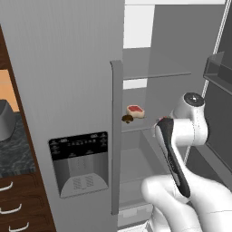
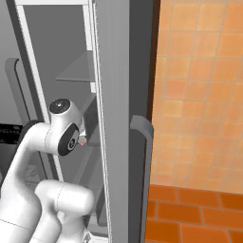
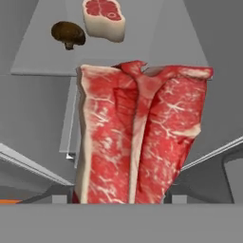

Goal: Place one mushroom and one steak in each tupperware on the nearby counter, to pack two identical lunches.

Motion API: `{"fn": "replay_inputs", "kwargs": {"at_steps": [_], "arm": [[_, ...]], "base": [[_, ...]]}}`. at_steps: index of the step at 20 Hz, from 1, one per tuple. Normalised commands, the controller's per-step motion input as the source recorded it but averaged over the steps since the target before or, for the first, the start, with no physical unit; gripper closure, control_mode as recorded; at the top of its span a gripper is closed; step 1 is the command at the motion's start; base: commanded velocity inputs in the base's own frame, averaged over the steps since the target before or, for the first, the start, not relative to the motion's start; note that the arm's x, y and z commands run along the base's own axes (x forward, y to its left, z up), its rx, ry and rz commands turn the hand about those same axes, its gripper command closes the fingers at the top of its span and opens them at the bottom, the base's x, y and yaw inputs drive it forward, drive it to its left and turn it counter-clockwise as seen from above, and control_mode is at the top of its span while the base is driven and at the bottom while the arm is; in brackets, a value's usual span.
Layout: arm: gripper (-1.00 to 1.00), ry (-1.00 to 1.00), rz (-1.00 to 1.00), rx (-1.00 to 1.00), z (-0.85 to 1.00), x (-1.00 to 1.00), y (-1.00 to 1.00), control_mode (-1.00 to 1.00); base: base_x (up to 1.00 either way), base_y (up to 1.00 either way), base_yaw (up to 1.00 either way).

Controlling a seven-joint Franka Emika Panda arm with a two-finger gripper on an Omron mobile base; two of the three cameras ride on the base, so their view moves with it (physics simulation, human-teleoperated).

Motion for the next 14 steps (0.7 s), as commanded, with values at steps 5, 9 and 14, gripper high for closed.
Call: {"fn": "replay_inputs", "kwargs": {"at_steps": [5,9,14], "arm": [[1.0,0.0,-0.17,0.15,0.14,-0.74,0.28,-1.0],[1.0,0.05,-0.14,0.0,0.19,-0.32,0.19,-1.0],[1.0,0.0,0.0,-0.05,-0.19,-0.07,-0.07,-1.0]], "base": [[0.0,0.0,0.0],[0.0,0.0,0.0],[0.0,0.0,0.0]]}}
